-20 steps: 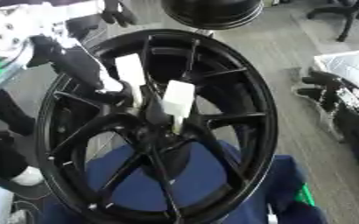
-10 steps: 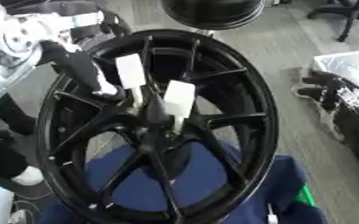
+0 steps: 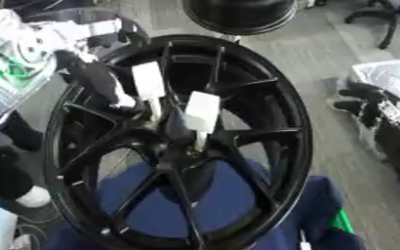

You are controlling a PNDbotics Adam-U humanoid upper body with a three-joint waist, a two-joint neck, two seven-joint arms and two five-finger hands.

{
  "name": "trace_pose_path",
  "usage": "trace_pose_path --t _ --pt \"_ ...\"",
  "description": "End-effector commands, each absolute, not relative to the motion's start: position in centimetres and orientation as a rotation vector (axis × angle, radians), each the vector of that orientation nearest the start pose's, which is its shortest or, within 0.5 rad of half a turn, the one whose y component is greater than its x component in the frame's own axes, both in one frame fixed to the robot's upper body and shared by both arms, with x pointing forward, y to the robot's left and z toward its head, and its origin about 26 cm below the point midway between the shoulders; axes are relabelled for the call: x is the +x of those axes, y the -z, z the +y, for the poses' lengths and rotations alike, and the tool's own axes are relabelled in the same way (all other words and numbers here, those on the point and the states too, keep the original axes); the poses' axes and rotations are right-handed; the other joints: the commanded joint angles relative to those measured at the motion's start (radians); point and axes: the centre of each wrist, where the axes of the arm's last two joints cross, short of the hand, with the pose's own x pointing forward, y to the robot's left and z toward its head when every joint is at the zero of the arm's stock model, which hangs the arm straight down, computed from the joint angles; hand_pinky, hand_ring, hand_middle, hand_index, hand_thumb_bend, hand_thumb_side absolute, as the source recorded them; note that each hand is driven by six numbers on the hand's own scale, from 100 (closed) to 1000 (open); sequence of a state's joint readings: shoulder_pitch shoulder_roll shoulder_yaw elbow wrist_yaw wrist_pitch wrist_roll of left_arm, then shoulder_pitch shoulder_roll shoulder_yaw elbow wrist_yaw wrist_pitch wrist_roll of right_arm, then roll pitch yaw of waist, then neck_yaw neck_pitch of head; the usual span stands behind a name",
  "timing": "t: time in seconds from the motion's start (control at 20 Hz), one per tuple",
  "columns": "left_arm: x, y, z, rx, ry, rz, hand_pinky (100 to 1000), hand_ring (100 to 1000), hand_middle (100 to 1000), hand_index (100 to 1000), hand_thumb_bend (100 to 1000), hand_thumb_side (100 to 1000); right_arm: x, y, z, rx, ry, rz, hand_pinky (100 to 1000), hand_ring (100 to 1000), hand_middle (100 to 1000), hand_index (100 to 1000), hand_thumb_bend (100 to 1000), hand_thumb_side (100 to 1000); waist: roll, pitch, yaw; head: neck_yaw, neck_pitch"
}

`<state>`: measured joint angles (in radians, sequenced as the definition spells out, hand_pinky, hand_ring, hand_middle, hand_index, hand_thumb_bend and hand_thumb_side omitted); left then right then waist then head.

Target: Pull the pin out of the wheel hub.

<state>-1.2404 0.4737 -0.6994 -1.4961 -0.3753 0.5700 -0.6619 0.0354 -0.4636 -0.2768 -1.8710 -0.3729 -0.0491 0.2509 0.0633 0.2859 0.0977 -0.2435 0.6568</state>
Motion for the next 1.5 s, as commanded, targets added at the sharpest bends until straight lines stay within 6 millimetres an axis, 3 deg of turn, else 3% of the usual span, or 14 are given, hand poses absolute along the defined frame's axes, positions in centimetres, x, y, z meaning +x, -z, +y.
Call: trace_pose_path --t 0.05,0.3,0.55,0.8,1.0,1.5 --pt "37.3 -33.1 7.6 0.561 1.654 -1.389 910 940 830 896 557 100 25.3 -13.8 -39.6 -0.09 -0.287 -1.948 1000 794 806 861 100 676 -0.008 -0.017 -0.002 0.004 -0.014" --pt "37.7 -32.6 7.5 0.561 1.643 -1.371 905 936 828 895 480 100 25.4 -13.7 -39.5 -0.092 -0.294 -1.946 1000 794 806 860 100 673 -0.009 -0.016 -0.002 0.005 -0.015" --pt "38.0 -32.7 7.6 0.573 1.608 -1.376 900 932 822 885 343 100 25.4 -13.8 -39.5 -0.093 -0.294 -1.944 1000 794 806 860 100 674 -0.009 -0.016 -0.001 0.002 -0.018" --pt "38.5 -32.6 7.7 0.568 1.594 -1.363 898 929 819 867 336 107 25.5 -13.9 -39.5 -0.091 -0.296 -1.944 1000 794 805 860 100 673 -0.008 -0.017 -0.003 0.0 -0.022" --pt "38.9 -32.4 7.8 0.533 1.608 -1.326 889 877 801 847 300 150 25.5 -13.9 -39.5 -0.091 -0.296 -1.943 1000 794 806 860 100 673 -0.007 -0.016 -0.005 0.001 -0.021" --pt "39.1 -32.1 7.8 0.511 1.649 -1.272 890 870 795 766 249 133 25.5 -13.9 -39.5 -0.093 -0.296 -1.942 1000 794 806 860 100 674 -0.006 -0.016 -0.008 0.004 -0.017"
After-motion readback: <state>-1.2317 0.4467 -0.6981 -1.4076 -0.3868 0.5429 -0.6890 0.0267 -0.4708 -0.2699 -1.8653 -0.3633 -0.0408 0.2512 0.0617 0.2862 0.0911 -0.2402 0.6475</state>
